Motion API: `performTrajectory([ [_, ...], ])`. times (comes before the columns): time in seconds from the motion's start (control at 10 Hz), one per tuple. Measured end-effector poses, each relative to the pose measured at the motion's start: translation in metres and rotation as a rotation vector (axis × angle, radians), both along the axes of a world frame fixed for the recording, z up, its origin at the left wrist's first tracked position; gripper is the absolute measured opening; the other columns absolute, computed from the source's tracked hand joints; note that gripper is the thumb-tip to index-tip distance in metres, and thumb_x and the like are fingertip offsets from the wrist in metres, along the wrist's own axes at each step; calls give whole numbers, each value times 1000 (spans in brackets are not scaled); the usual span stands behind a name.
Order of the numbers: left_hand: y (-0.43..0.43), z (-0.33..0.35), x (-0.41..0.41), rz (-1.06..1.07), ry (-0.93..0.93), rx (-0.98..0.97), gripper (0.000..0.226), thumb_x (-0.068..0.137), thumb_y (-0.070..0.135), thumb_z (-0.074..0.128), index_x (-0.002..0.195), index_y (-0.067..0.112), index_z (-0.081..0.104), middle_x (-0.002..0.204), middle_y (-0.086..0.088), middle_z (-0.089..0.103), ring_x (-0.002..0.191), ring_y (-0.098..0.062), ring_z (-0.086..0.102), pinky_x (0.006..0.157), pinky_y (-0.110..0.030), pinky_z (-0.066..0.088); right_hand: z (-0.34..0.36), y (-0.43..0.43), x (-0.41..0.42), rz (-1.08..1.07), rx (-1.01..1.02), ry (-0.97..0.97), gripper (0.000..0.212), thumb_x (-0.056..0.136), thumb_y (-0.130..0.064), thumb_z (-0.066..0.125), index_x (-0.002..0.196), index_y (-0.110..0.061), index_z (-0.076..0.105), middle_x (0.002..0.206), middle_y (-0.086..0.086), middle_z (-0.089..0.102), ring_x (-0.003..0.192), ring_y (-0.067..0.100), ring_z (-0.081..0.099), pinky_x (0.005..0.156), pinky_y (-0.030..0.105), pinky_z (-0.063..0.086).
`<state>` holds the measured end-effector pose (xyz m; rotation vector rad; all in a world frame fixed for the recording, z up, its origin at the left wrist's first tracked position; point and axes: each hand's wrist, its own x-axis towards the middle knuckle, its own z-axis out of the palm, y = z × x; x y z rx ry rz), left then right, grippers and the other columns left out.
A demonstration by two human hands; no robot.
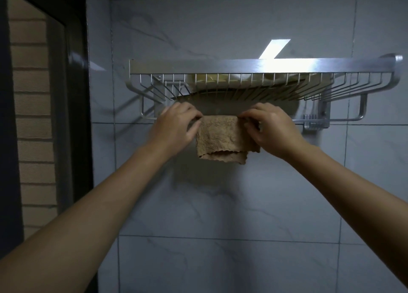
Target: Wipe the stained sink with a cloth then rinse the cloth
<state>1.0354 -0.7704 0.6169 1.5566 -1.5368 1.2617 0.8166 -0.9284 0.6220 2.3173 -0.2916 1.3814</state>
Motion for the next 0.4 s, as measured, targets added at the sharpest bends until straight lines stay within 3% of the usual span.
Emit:
performTrajectory([
  [0.2,1,-6,-13,-49,45,66,29,99,26,51,119,13,69,115,-2,68,108,-24,58,92,-40,45,-4,15,0,-58,73,3,33,94,-29,59,124,-18,62,116,2,63,104,21,57,89,37,46],
  [0.3,7,-1,-18,-82,103,117,33,102,28,49,126,14,67,123,-1,66,115,-22,55,96,-39,42,-2,27,-1,-98,153,44,38,96,-37,55,129,-19,58,121,1,61,108,20,55,90,34,44],
  [0.4,11,-1,-17,-157,204,140,38,104,28,46,137,17,60,136,-1,61,127,-23,51,111,-43,37,1,36,-7,-37,317,55,41,99,-37,53,136,-20,55,128,0,58,114,18,54,88,30,43],
])
